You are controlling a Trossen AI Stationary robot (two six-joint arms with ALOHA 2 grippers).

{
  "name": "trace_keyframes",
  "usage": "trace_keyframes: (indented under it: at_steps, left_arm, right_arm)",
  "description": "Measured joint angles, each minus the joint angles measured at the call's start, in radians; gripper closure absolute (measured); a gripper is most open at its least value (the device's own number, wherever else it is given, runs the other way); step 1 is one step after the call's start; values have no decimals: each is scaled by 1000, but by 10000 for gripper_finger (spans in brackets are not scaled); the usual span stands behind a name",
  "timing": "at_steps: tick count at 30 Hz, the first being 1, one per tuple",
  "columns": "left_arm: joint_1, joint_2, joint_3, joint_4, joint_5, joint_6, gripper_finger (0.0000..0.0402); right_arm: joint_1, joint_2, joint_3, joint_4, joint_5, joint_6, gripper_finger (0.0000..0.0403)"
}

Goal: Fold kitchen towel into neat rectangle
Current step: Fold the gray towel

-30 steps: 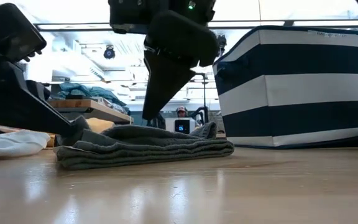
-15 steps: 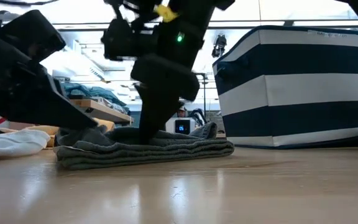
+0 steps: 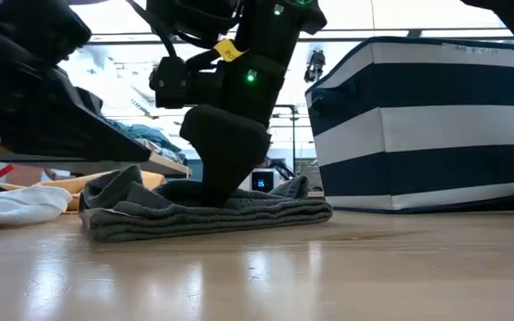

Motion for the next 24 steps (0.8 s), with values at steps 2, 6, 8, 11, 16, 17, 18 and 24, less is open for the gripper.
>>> trace_keyframes:
  at_steps: [2, 6, 8, 11, 16, 17, 18, 24]
  left_arm:
    - [27, 1, 0, -1, 21, 9, 294]
    - [81, 33, 0, -13, 153, 14, 297]
    - [89, 57, 2, -39, 179, 8, 296]
    - [84, 82, 13, -82, 185, -27, 293]
    - [54, 74, 44, -105, 217, -35, 287]
    - [46, 71, 53, -105, 218, -23, 287]
    - [38, 70, 63, -106, 218, -13, 287]
    - [20, 70, 132, -171, 216, 23, 292]
  right_arm:
    - [0, 0, 0, 0, 0, 1, 246]
    - [2, 0, 0, 0, 0, 6, 251]
    - [2, 0, 0, -1, 0, 18, 252]
    - [2, -10, -1, -24, -2, 19, 249]
    - [0, -53, 0, -76, -4, 19, 239]
    - [-1, -58, 0, -90, -4, 19, 237]
    - [-3, -63, 0, -103, -4, 19, 235]
    - [-5, -83, 0, -124, -47, 18, 231]
